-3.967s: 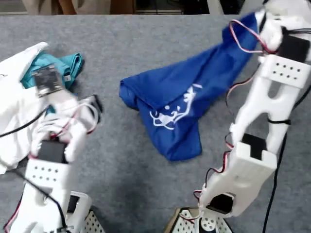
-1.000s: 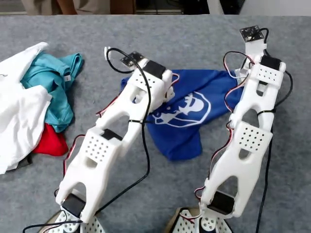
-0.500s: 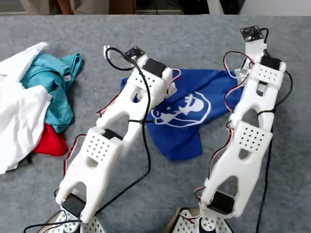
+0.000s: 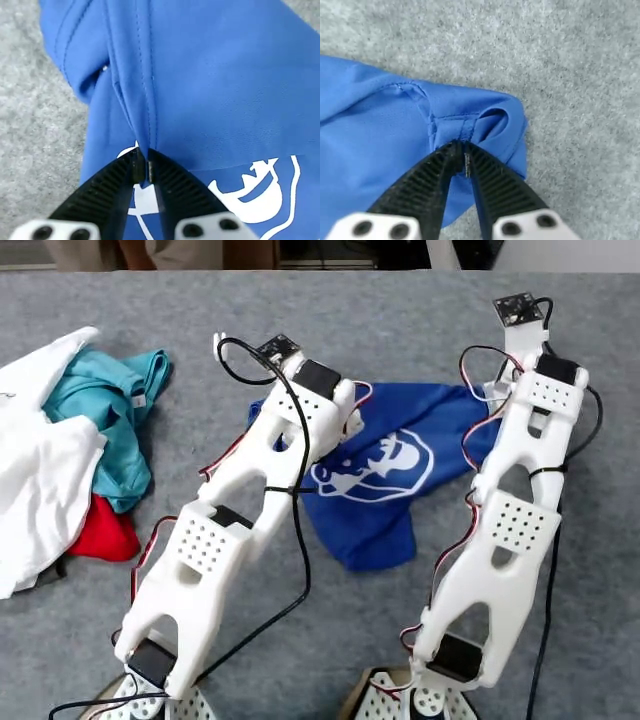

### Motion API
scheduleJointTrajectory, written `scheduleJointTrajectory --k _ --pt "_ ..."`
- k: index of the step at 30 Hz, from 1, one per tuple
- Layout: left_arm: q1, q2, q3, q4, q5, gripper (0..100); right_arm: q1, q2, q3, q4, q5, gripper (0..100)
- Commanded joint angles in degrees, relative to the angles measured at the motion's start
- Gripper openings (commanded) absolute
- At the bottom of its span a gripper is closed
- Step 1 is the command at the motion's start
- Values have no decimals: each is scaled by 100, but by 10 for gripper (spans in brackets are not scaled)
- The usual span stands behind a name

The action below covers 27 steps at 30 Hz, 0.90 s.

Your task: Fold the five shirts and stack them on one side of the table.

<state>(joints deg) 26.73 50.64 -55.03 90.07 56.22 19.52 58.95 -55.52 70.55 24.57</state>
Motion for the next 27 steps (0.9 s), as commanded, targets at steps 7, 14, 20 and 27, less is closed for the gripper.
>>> scheduleJointTrajectory --k 7,14,20,27 --pt "-141 -31 -1257 466 -246 18 13 -40 -277 -141 -26 4" --pt "-167 -4 -1688 642 -352 18 13 -40 -286 -141 -26 4" --pt "-396 48 -1679 598 -360 18 4 -40 -277 -141 -18 4" --pt "-571 971 -1732 220 -360 18 4 -40 -268 -141 -9 4"
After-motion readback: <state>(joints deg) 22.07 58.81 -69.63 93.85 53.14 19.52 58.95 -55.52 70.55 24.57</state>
